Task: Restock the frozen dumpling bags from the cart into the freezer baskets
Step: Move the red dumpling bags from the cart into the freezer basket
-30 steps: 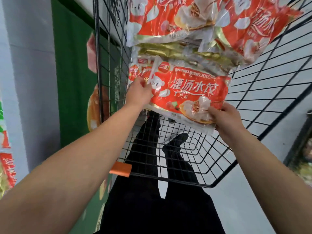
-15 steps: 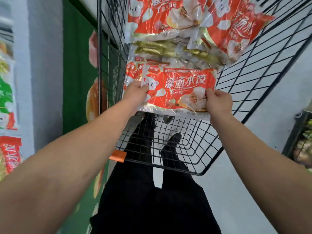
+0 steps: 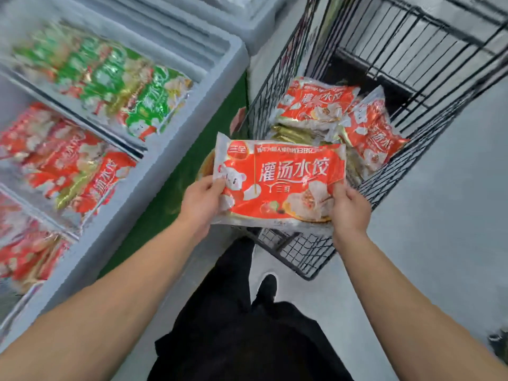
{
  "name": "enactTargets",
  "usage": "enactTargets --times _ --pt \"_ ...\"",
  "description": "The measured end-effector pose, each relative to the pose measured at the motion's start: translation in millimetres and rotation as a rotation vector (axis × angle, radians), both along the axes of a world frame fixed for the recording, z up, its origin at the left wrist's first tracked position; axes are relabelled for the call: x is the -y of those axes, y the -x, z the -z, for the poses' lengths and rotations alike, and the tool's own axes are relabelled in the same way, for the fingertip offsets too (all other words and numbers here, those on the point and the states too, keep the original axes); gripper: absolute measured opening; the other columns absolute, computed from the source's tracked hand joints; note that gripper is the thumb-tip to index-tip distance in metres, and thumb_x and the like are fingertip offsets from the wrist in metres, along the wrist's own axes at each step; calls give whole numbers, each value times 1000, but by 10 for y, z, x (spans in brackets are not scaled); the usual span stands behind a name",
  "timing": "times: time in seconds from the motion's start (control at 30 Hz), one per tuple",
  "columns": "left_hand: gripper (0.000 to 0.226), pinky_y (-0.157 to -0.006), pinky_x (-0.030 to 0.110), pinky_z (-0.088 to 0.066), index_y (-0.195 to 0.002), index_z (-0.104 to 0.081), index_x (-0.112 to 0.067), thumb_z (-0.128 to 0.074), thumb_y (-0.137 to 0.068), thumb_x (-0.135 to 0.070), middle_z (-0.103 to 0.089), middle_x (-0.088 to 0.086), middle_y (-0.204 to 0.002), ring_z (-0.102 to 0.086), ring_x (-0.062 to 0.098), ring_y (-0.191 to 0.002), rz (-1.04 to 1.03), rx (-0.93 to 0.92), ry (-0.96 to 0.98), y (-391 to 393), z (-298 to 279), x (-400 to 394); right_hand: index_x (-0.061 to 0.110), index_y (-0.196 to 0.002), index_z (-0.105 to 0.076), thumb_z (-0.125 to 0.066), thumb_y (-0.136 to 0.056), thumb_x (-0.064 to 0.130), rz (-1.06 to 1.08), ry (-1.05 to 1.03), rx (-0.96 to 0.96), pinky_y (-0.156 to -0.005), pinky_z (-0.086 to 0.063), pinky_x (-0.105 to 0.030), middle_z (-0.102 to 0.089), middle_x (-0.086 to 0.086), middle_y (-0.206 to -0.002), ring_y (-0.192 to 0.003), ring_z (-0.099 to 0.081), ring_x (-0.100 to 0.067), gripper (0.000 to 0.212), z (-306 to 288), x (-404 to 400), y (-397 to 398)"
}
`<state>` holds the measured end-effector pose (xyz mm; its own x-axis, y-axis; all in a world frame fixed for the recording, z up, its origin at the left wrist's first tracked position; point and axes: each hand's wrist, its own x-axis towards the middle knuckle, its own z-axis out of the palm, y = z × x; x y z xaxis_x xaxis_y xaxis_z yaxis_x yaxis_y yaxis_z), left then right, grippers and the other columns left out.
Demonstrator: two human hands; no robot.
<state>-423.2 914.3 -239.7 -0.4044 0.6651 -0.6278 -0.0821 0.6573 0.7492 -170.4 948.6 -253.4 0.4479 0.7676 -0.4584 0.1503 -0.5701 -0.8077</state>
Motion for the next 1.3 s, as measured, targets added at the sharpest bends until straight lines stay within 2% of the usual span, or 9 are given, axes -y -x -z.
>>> enactTargets --times 0.13,0.27,0.43,0.53,0.7,0.87,1.0,1.2,1.3 --pt "22 -88 39 -59 -86 -74 -24 -58 -100 -31 -78 -8 -91 -74 16 -91 -147 -34 -95 259 -408 553 3 -80 -65 -58 -92 32 -159 -107 -52 -84 -55 -54 -72 -10 -85 -83 -68 -30 32 -365 154 360" --pt "30 -87 38 -57 -82 -74 -23 -54 -102 -31 -76 -13 -84 -72 14 -90 -271 -86 -152 731 -716 1100 25 -68 -73 -59 -96 25 -336 -183 -137 -81 -56 -37 -74 12 -76 -83 -69 -15 32 -703 288 977" --pt "20 -97 43 -54 -94 -73 -25 -57 -100 -35 -74 -6 -105 -68 18 -104 -457 -84 -187 1357 -848 1653 22 -70 -69 -59 -98 26 -519 -231 -159 -72 -53 -31 -72 12 -77 -81 -67 -14 30 -972 470 1776" --pt "19 -93 43 -56 -89 -76 -22 -62 -98 -30 -77 -4 -98 -71 19 -98 -539 -71 -205 1846 -890 2077 22 -72 -70 -60 -97 26 -603 -215 -155 -72 -54 -31 -72 9 -82 -83 -67 -15 27 -953 667 2404" --pt "30 -77 28 -54 -72 -76 -19 -61 -98 -23 -75 -13 -77 -69 12 -85 -578 -152 -199 2692 -853 2586 16 -75 -71 -61 -97 28 -732 -171 -148 -74 -52 -33 -72 -4 -89 -86 -66 -23 27 -857 917 3438" --pt "25 -95 50 -55 -77 -78 -20 -62 -95 -25 -78 -2 -90 -72 24 -96 -632 -114 -159 3217 -757 2778 16 -71 -66 -58 -98 23 -806 -178 -92 -67 -44 -29 -65 3 -76 -74 -57 -14 29 -820 973 4116" --pt "26 -97 46 -54 -71 -73 -22 -64 -95 -17 -73 -6 -82 -70 22 -94 -733 -80 -111 3560 -692 2758 13 -88 -70 -58 -97 22 -884 -168 -46 -69 -43 -28 -65 -2 -82 -78 -58 -17 17 -791 907 4575" --pt "14 -96 45 -55 -86 -75 -16 -65 -95 -20 -76 3 -94 -71 24 -99 -750 -12 -51 3976 -516 2443 17 -60 -63 -59 -92 20 -974 -116 13 -67 -41 -32 -60 5 -62 -67 -53 -18 33 -620 494 5138" --pt "17 -87 37 -58 -83 -73 -15 -64 -96 -23 -76 3 -87 -72 25 -92 -769 0 -6 4208 -394 2107 16 -67 -68 -58 -91 28 -1082 -71 56 -66 -42 -34 -62 3 -62 -66 -54 -20 28 -542 114 5461"
